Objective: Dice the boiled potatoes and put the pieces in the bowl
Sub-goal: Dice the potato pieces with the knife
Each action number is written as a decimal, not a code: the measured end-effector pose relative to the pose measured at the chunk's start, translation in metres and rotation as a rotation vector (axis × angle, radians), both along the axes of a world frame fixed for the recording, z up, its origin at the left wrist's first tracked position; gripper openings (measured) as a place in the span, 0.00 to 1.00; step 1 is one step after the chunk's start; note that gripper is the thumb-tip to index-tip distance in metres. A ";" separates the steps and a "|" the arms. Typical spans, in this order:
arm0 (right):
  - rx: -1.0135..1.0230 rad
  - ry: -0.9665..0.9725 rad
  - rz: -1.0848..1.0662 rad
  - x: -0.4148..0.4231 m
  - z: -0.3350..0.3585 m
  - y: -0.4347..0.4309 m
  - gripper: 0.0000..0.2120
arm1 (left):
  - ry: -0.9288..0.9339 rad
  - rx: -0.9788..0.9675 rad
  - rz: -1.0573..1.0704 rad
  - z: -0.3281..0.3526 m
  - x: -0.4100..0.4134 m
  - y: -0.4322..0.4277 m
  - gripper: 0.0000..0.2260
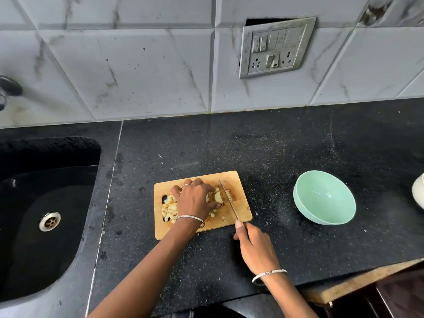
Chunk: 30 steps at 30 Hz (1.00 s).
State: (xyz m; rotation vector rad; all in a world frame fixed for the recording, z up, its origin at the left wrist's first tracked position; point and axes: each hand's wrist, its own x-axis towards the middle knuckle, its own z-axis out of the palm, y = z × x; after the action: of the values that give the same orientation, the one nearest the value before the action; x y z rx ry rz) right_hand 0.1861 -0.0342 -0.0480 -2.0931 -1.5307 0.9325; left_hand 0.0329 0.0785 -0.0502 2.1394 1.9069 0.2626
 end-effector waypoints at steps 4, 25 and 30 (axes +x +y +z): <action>-0.026 -0.052 0.068 -0.007 0.002 0.000 0.23 | 0.026 0.012 0.002 0.000 0.001 -0.001 0.19; -0.050 -0.017 0.050 -0.010 0.000 0.007 0.23 | 0.017 -0.007 0.002 -0.001 0.000 0.000 0.18; -0.055 -0.045 0.069 -0.011 0.002 0.008 0.24 | 0.015 0.006 0.013 0.000 0.002 -0.003 0.18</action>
State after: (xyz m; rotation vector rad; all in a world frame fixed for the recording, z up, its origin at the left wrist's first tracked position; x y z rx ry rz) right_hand 0.1748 -0.0263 -0.0463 -2.1247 -1.6266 0.9686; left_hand 0.0346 0.0757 -0.0506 2.1396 1.9311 0.2558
